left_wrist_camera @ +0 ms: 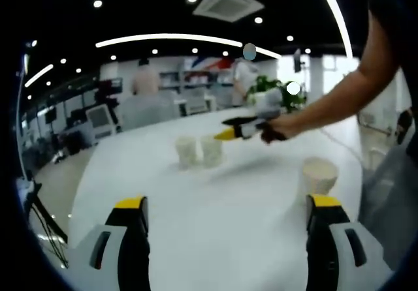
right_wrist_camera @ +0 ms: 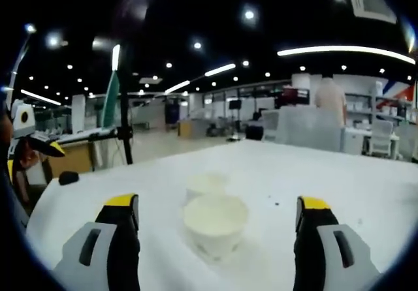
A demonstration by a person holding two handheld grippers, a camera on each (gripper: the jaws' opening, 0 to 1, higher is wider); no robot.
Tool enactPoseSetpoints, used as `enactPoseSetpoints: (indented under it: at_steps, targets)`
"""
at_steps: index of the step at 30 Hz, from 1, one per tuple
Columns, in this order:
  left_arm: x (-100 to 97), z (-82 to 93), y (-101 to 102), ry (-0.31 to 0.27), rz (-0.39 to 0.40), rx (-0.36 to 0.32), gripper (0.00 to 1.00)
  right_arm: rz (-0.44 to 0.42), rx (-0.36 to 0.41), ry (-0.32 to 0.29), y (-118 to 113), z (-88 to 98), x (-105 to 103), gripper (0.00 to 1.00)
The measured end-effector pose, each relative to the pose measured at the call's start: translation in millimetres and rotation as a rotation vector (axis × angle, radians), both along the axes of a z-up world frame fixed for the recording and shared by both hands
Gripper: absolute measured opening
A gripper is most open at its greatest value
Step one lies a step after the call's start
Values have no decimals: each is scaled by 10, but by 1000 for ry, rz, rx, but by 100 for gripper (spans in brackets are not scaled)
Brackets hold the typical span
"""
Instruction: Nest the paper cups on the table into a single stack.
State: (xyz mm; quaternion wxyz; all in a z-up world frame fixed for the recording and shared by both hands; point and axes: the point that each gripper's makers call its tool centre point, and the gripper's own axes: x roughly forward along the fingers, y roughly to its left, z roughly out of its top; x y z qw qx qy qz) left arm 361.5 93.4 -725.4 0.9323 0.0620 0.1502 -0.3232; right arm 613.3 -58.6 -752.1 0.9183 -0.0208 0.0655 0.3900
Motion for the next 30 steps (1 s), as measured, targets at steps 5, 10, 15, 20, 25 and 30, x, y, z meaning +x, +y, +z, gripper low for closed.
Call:
enactPoseSetpoints:
  at_steps: [5, 10, 15, 20, 25, 30]
  targets:
    - [-19, -33, 31, 7, 5, -1, 99, -8, 4, 14, 34, -73, 54, 93]
    - [-21, -66, 53, 15, 15, -1, 99, -3, -38, 54, 60, -243, 64, 81]
    - [-9, -70, 30, 9, 9, -10, 99, 12, -40, 72, 105, -358, 56, 75]
    - [19, -111, 13, 16, 9, -12, 99, 35, -70, 69, 190, -423, 43, 64]
    - [40, -113, -13, 18, 9, -15, 99, 21, -104, 61, 195, -502, 121, 49]
    - [49, -106, 4, 18, 13, -17, 99, 21, -87, 69, 184, -480, 128, 45]
